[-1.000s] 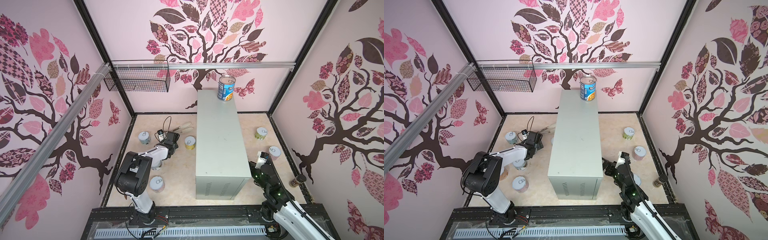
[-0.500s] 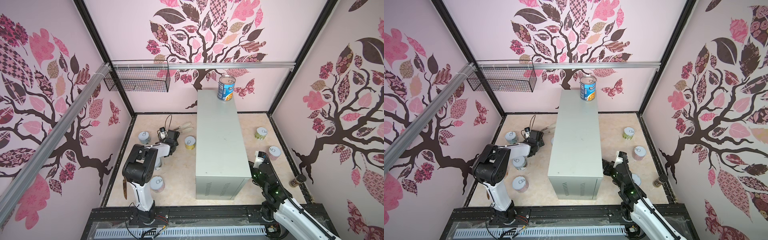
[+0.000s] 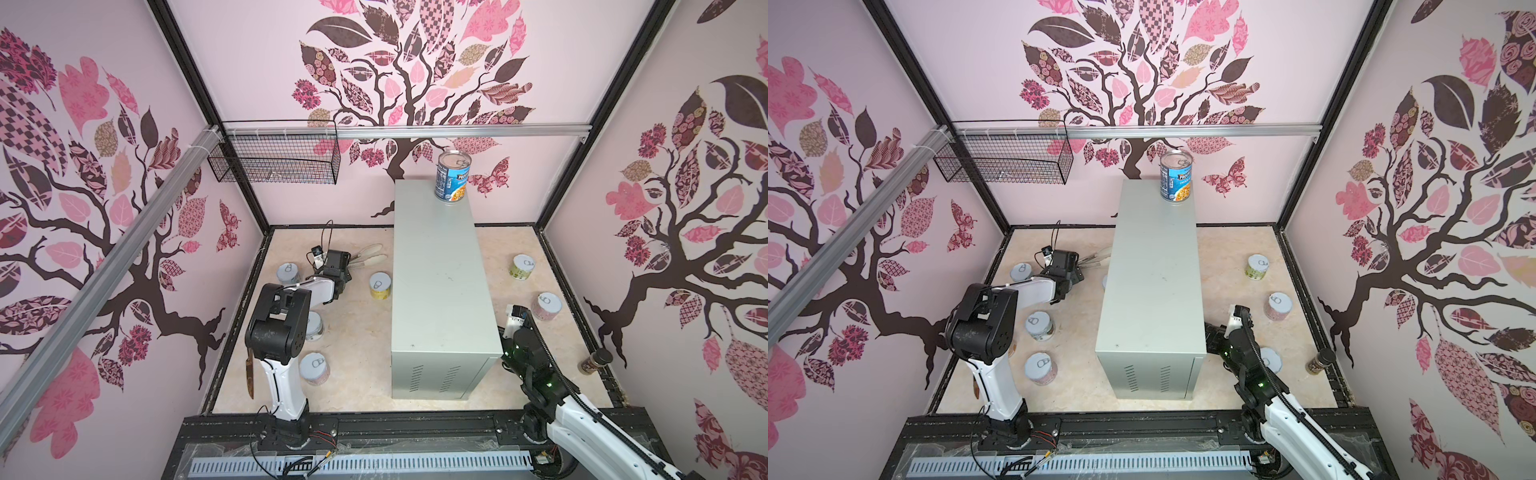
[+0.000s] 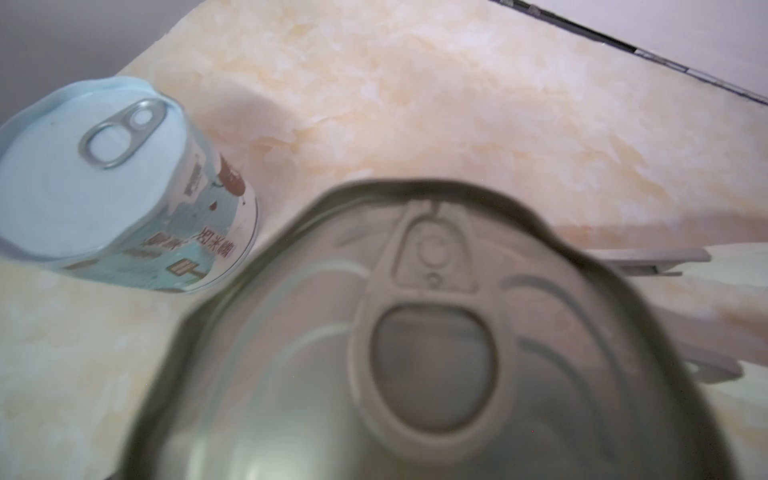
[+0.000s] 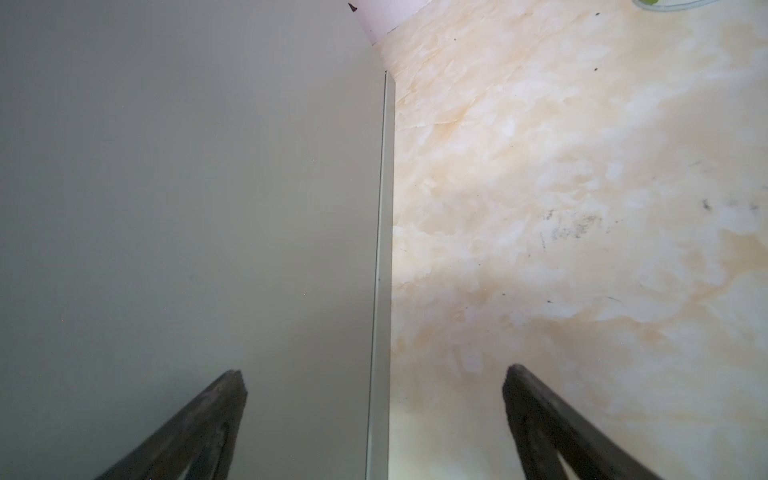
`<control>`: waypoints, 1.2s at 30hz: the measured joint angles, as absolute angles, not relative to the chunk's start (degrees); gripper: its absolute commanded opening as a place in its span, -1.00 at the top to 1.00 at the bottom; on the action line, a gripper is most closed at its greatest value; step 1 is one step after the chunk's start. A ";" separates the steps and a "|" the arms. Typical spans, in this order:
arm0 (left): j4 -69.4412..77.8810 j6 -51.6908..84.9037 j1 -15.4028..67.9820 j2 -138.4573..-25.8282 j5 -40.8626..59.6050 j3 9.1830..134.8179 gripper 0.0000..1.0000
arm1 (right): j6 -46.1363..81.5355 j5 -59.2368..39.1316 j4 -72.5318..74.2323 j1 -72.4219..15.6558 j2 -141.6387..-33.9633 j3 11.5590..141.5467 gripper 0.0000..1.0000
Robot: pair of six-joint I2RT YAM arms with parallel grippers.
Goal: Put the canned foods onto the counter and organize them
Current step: 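Grasp the dark tall can with the left gripper while the right gripper hovers, then lift the dark tall can with the left gripper off the floor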
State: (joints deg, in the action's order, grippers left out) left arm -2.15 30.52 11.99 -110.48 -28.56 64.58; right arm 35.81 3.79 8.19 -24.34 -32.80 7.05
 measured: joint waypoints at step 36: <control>-3.25 29.76 9.28 -112.18 -25.12 68.14 -0.36 | 35.99 2.76 13.10 -24.62 -37.89 6.04 -1.00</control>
